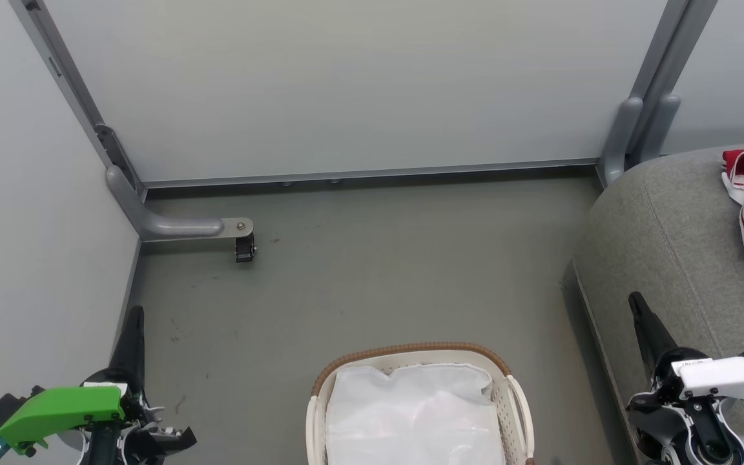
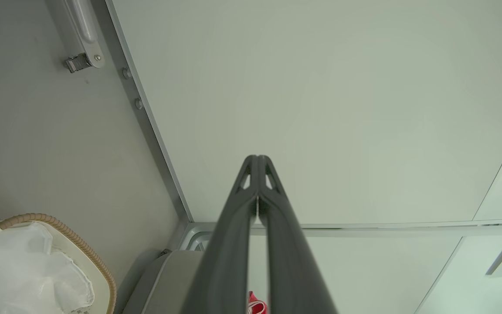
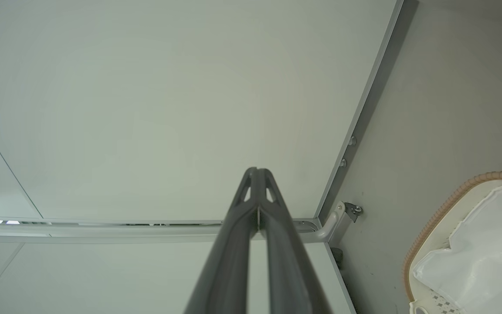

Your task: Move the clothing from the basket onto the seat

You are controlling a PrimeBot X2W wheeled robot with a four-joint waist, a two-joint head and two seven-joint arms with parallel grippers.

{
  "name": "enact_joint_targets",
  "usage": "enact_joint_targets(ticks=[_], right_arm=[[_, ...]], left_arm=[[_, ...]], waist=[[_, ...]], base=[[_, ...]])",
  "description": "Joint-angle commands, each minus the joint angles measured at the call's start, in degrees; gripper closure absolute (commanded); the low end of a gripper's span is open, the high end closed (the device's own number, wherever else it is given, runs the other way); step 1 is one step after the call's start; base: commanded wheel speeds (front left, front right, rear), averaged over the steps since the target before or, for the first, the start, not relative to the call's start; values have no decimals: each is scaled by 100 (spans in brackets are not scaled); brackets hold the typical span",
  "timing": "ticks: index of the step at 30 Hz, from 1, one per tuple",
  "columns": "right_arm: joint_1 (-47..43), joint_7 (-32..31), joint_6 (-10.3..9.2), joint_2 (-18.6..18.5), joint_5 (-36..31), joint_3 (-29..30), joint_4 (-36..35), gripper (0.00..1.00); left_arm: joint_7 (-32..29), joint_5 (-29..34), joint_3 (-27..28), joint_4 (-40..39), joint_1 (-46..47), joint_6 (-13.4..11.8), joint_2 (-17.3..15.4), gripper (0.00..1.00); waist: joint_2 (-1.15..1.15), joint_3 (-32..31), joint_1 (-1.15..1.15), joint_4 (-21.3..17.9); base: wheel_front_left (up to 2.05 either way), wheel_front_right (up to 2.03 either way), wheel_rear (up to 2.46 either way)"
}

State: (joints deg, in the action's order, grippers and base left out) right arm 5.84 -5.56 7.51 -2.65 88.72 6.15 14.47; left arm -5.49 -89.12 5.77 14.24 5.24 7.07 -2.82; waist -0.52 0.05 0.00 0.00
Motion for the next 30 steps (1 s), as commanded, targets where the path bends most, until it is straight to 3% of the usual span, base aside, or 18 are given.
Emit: enact_joint_targets(ticks=[1, 9, 30], right_arm=[[57, -50, -3, -38, 117, 26, -38, 100], [61, -117, -4, -39, 401, 56, -65, 100], [59, -116, -4, -39, 378, 52, -61, 100]], left_arm=[[-46, -104, 41, -25, 97, 34, -29, 100], [-117, -362, 91, -28, 144, 66, -27, 100], [-121, -335, 89, -25, 132, 61, -23, 100]], waist=[[48, 2, 0, 0], [52, 13, 0, 0], [52, 13, 0, 0]], base=[[0, 0, 0], [0, 0, 0], [0, 0, 0]])
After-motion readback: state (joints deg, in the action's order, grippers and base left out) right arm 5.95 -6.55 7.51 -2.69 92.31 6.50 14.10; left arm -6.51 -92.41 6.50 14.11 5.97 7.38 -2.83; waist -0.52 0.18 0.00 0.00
